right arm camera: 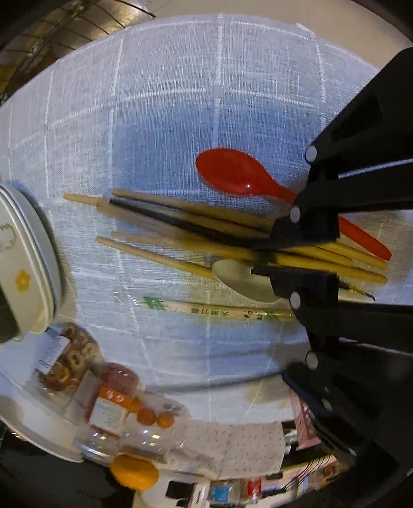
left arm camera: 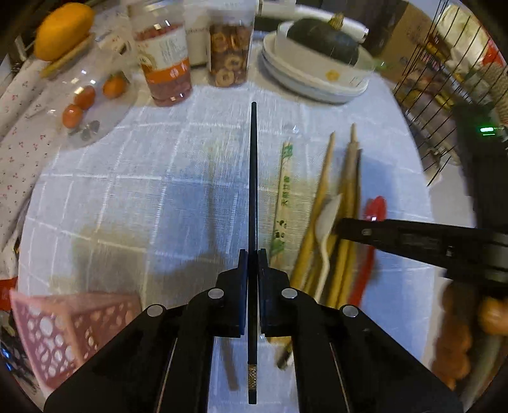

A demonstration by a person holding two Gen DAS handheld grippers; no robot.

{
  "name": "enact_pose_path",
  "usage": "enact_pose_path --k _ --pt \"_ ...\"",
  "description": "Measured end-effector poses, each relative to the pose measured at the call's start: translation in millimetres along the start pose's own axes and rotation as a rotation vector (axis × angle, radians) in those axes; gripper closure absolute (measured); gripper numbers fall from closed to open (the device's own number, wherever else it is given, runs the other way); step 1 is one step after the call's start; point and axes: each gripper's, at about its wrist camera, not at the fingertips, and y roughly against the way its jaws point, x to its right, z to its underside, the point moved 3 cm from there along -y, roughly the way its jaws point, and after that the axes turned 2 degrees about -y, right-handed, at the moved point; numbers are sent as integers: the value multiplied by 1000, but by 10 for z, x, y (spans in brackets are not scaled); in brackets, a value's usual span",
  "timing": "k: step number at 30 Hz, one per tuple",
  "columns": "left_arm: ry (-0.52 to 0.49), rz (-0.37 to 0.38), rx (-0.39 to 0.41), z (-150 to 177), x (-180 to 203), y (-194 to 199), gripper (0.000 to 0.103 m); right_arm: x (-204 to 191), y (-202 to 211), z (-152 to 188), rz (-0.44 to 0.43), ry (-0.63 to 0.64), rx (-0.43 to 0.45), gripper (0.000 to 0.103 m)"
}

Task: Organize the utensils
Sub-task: 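Grasp the black chopstick with the left tool while the right tool grasps a wooden chopstick, then carry both chopsticks over the pink basket and open both tools to drop them in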

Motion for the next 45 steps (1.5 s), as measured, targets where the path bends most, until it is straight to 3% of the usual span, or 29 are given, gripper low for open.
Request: enact_pose_path --k 7,18,24,26,28,35,41,45 --pt "30 18 74 17 -1 311 98 -181 149 90 33 76 26 96" --pt "80 68 222 141 -190 980 98 -665 567 260 60 233 173 96" --pt "148 64 366 156 -603 1480 98 -1044 843 363 -31 331 285 96" --pt "162 27 430 144 -782 1590 98 -1162 963 436 -73 371 334 96" --pt "170 -10 466 150 -930 1592 98 -1305 1012 486 -112 399 371 96" --pt "223 27 611 194 -1186 1574 98 -1758 1108 716 -204 488 443 96" --pt "200 -18 714 301 -1208 1533 98 -1983 1185 908 -203 564 513 96" --pt "176 -31 719 377 -1173 1381 98 -2056 1243 967 -213 586 542 96"
